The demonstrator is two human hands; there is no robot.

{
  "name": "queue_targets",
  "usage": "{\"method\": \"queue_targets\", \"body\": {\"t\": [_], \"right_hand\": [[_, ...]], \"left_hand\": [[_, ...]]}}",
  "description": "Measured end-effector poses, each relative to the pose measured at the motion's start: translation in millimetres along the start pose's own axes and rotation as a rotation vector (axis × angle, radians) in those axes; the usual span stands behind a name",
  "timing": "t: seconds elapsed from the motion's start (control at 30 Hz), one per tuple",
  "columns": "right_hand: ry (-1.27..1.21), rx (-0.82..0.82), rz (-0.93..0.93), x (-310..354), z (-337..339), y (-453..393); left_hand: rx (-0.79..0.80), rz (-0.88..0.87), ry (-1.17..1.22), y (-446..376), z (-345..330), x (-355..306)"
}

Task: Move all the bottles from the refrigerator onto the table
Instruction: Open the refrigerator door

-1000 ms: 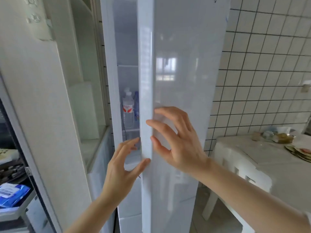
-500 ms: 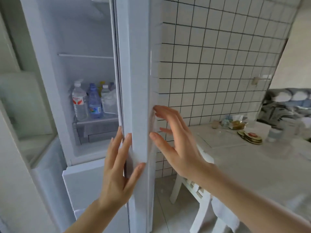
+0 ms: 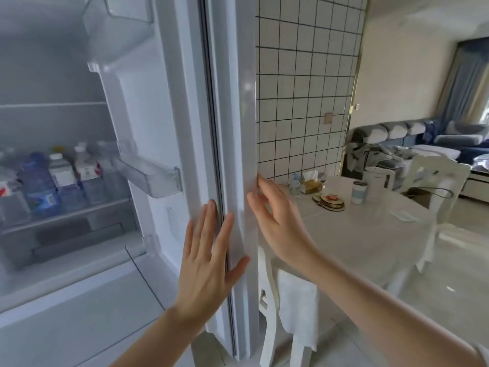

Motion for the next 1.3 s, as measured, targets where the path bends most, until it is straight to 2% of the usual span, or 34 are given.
{"method": "queue_targets", "body": {"t": [0.3, 0.43, 0.6, 0.9, 1.07, 1.17, 1.3], "right_hand": [[-0.016, -0.096, -0.233, -101, 42, -42], [0.079, -0.141, -0.277, -136, 48, -62], [0.06, -0.143, -0.304, -161, 50, -76], [0.085, -0.155, -0.267, -158, 50, -72], [0.096, -0.153, -0.268, -139, 57, -53], [0.104, -0.142, -0.274, -125, 60, -33], [0.079, -0.084, -0.261, -96, 58, -8]], "left_hand": [[0.165, -0.092, -0.219, -62, -99, -8], [0.165, -0.123, -0.255, -84, -133, -2], [0.131, -0.114, -0.256, -94, -162, 5], [0.114, -0.114, -0.231, -89, -157, 4], [0.231, -0.077, -0.228, -82, -145, -1], [0.254, -0.004, -0.121, -70, -127, -2], [0.196, 0.144, 0.005, -47, -91, -3]]}}
Point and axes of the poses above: each hand's wrist, its own y-axis away from the middle knuckle, its own z-axis out of the back of the hand, x = y × z, the point moved 7 cm from there along -y, towards the middle knuckle, and after that the axes turned 8 degrees about y, right-handed, at the moved point
